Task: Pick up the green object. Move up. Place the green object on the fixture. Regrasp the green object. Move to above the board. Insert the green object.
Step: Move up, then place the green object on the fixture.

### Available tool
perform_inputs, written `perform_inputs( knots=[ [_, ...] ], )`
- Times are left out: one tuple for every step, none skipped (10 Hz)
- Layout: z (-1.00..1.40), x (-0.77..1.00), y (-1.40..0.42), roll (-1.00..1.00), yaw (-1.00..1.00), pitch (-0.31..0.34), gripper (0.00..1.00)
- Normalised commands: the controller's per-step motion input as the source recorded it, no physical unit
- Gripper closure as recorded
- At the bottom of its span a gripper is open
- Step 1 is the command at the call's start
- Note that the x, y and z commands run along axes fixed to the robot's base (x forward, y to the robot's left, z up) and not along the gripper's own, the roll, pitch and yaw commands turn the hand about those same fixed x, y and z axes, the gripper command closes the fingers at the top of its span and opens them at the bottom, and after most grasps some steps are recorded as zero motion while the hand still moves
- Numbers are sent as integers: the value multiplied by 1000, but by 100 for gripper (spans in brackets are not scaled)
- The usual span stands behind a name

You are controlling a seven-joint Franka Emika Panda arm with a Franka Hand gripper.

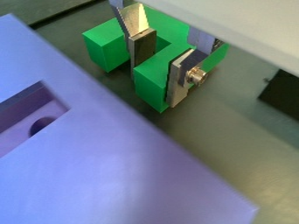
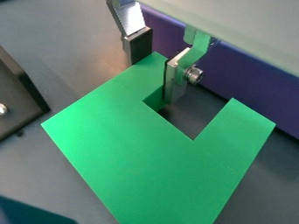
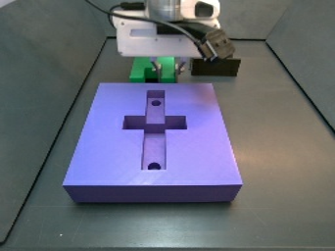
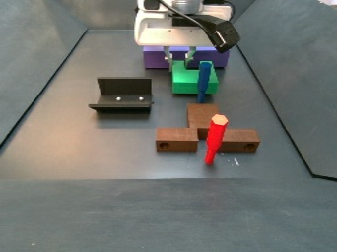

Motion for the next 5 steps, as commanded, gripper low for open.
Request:
perform_inputs(
  knots=[
    [704, -87, -117, -21, 32, 66, 100],
    [510, -100, -78, -36, 35, 93, 100],
    [172, -31, -26, -71, 15, 62, 100],
    [0, 0, -37, 0, 0, 0, 100],
    [0, 0, -143, 0, 0, 0, 100]
  ],
)
